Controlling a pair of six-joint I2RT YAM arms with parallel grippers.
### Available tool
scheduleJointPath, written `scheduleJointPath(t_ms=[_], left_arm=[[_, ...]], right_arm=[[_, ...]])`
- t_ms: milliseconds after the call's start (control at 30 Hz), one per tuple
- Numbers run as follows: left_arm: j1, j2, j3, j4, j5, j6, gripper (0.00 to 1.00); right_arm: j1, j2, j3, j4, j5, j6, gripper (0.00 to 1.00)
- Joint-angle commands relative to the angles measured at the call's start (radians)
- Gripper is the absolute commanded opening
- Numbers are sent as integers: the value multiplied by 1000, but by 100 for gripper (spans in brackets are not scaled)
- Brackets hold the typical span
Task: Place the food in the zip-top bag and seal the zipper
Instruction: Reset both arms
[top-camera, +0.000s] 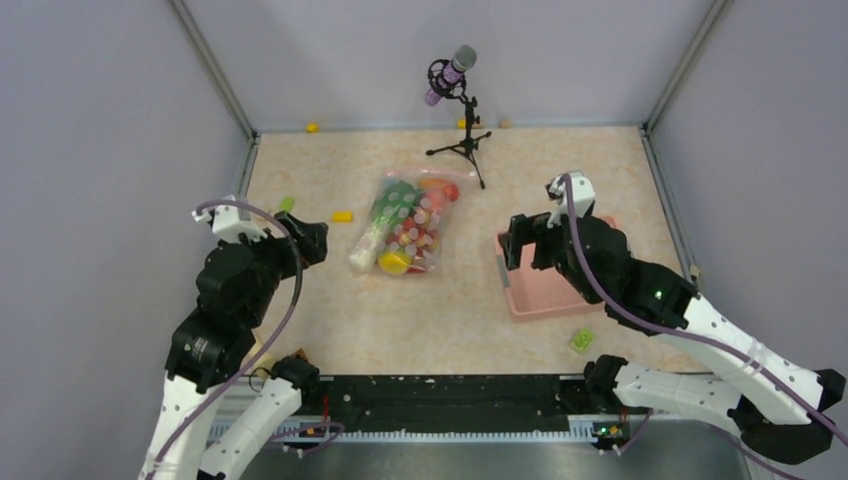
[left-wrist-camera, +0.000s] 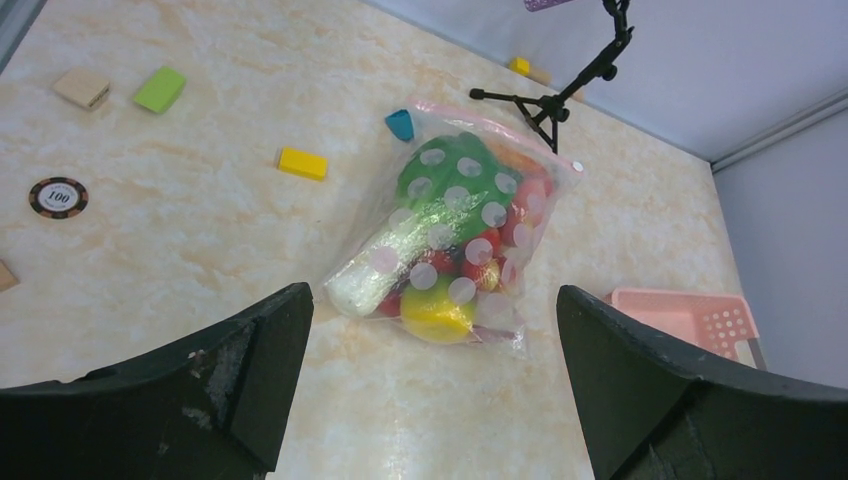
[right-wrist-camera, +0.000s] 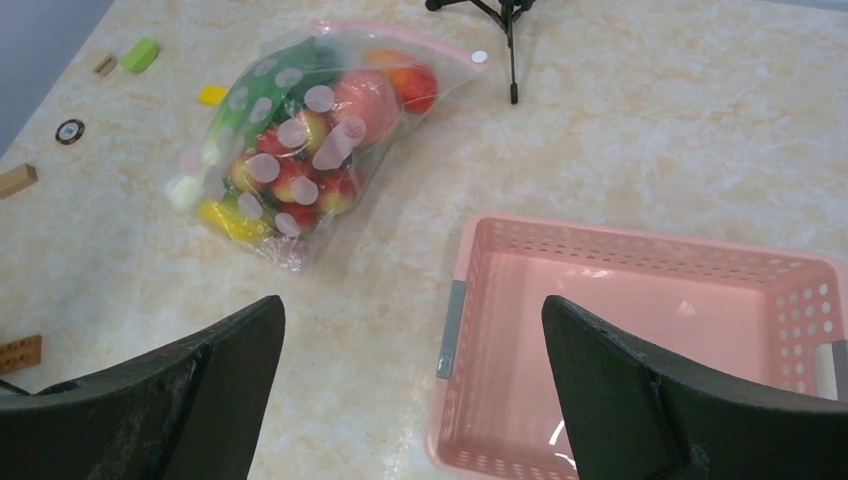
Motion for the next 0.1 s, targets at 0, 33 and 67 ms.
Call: scheduleJointPath(t_ms=[0,33,67], left_arm=[[-2,7,-22,38,11,19,97],[-2,10,-23,39,16,22,97],[-2,14,-24,38,18,22,97]], right_arm=[[-1,2,50,9,-11,-8,99],[-2,2,51,9,-14,-8,99],[-2,6,53,9,-13,-10,99]])
